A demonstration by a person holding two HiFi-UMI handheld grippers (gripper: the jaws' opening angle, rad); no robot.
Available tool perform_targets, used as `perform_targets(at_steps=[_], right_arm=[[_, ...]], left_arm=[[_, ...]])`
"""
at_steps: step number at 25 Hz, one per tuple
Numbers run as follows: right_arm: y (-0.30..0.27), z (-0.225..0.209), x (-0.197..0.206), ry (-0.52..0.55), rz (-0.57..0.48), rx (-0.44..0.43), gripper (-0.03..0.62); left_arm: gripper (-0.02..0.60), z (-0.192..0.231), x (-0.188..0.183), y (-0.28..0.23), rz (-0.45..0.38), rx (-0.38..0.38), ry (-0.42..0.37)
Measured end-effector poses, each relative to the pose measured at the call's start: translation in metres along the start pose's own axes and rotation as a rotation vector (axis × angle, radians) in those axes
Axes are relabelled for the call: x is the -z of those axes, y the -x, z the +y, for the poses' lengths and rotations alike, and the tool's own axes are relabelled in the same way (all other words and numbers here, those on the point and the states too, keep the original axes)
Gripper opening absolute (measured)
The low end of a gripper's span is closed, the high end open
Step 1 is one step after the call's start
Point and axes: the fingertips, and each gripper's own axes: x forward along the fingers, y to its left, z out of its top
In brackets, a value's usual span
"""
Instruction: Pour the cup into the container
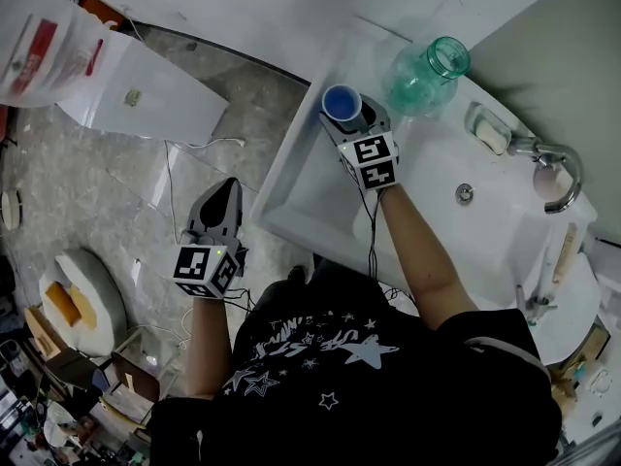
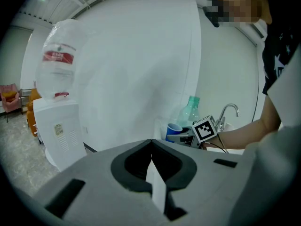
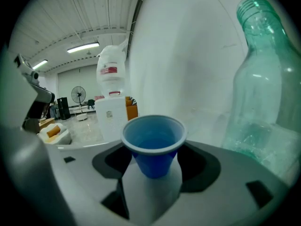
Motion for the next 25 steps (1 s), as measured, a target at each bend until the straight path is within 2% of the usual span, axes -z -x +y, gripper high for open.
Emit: perform_targets(at_steps=[12, 20, 25], right_arm=[[0.003, 0.001, -0.002, 0.009, 0.001, -0.011, 0.284], [0.036, 0.003, -0.031, 0.002, -0.027, 0.013, 0.281], [0.075, -0.002, -0.059, 0.010, -0.051, 0.072, 0.281]], left_arm=[[0.009, -0.006, -0.003, -0.006, -0.010, -0.007, 0.002], [0.009, -0.007, -0.017, -0.011, -0.039, 0.089, -0.029], [0.009, -0.014, -0.042, -0.026, -0.067, 0.209, -0.088]])
